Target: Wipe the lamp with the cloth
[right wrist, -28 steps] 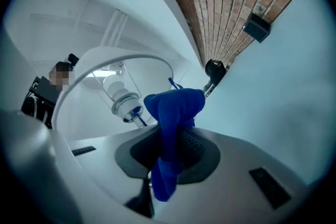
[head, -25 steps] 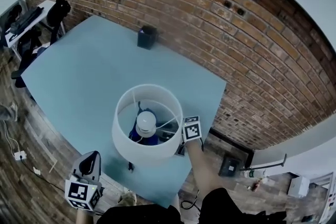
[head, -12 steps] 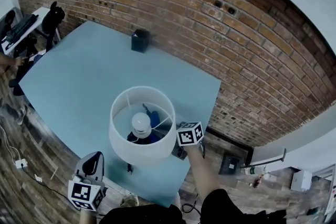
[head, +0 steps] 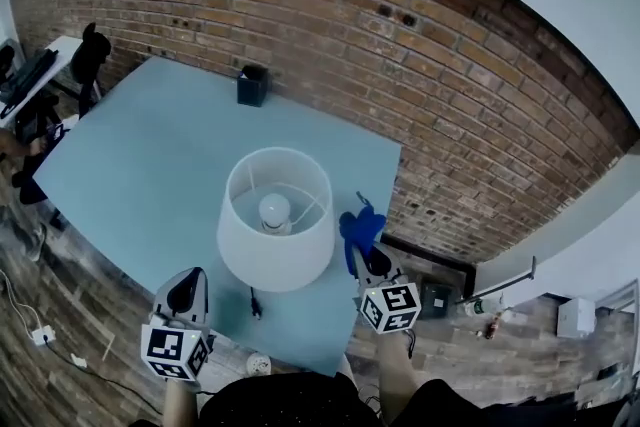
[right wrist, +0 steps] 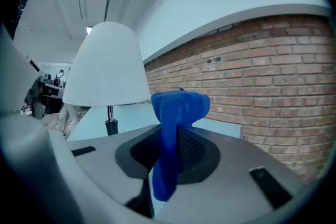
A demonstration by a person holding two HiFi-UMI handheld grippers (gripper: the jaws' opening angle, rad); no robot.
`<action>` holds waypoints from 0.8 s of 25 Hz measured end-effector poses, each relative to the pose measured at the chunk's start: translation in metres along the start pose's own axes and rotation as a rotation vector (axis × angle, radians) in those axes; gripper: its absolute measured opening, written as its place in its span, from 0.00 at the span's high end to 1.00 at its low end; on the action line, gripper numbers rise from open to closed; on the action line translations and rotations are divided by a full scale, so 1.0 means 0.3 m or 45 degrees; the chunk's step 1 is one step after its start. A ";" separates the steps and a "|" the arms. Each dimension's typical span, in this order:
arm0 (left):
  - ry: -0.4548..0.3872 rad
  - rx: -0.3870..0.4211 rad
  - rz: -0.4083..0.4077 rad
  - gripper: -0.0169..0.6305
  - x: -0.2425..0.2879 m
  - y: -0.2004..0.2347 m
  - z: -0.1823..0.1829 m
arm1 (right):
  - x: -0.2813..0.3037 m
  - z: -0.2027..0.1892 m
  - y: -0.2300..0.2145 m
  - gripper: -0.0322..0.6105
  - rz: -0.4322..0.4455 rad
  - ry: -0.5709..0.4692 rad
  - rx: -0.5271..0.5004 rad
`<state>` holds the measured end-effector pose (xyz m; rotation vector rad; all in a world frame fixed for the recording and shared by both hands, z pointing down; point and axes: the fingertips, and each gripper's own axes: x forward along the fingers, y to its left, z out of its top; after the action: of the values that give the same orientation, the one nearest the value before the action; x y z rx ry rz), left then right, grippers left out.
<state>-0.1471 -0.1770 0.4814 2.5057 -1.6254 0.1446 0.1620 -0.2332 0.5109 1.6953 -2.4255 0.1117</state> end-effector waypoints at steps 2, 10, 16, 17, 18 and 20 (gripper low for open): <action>-0.021 -0.002 -0.024 0.96 -0.005 -0.008 0.004 | -0.067 0.033 0.020 0.85 -0.081 -0.060 -0.021; -0.073 -0.036 -0.059 0.96 -0.039 -0.025 0.007 | -0.256 0.107 0.046 0.85 -0.361 -0.173 -0.024; -0.077 -0.037 -0.067 0.96 -0.066 -0.029 0.004 | -0.308 0.112 0.068 0.85 -0.378 -0.192 0.023; -0.076 -0.036 -0.072 0.96 -0.069 -0.032 0.004 | -0.307 0.110 0.076 0.85 -0.375 -0.189 0.023; -0.075 -0.034 -0.077 0.96 -0.071 -0.035 0.002 | -0.306 0.107 0.085 0.85 -0.369 -0.186 0.025; -0.070 -0.031 -0.083 0.96 -0.074 -0.038 -0.001 | -0.303 0.100 0.101 0.85 -0.358 -0.178 0.027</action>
<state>-0.1458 -0.1524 0.4771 2.5622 -1.5527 0.0487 0.1608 -0.1437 0.4654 2.0973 -2.2539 -0.0208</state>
